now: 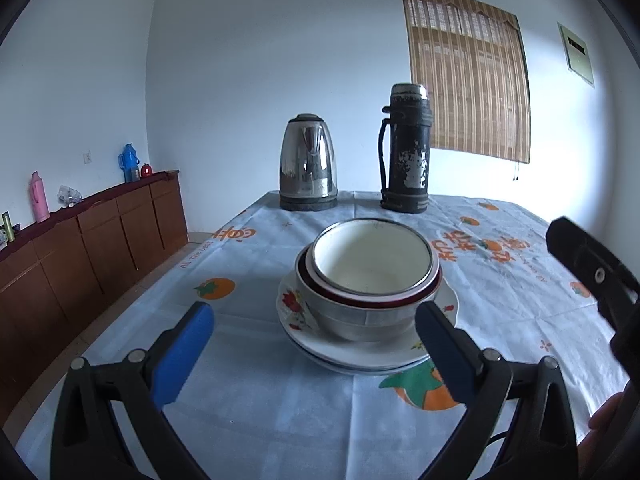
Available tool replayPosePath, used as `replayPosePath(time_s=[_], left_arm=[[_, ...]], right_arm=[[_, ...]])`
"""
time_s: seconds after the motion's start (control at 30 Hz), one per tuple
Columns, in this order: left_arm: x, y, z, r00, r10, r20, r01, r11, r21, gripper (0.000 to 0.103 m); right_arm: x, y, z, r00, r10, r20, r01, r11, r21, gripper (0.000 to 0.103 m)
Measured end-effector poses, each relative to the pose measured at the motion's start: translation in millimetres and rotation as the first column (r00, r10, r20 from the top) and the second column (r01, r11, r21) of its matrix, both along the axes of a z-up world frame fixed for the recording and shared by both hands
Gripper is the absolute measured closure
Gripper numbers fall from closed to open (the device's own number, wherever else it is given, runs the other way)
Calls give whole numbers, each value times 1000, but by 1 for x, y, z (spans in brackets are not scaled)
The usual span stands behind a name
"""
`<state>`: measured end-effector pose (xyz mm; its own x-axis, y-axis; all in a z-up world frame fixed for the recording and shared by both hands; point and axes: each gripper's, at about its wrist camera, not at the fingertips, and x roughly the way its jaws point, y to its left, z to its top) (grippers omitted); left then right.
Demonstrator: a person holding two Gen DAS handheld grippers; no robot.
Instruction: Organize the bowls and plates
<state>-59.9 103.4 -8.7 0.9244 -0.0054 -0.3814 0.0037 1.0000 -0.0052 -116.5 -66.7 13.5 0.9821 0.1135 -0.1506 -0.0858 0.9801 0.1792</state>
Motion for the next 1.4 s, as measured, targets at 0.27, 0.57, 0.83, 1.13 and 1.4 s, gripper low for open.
replayPosePath(time_s=[0.27,0.57,0.83,1.13,1.4], left_arm=[[-2,4,2,1000,14,17,-13,1000,-22,0],[-6,2,4,999,18,46,-18,1000,-2,0],[-8,3,5,998,22,54,-21,1000,-5,0],[-9,3,5,998,24,59,-24,1000,-4,0],[-9,2,5,998,24,59,-24,1000,-6,0]], right_arm=[[-5,5,1,1000,-6,22,7,1000,-25,14],[-5,4,2,999,-16,29,16,1000,-17,14],[-5,5,1,999,-18,33,19,1000,-25,14],[-3,6,1,999,-23,30,24,999,-21,14],[-3,6,1,999,-23,30,24,999,-25,14]])
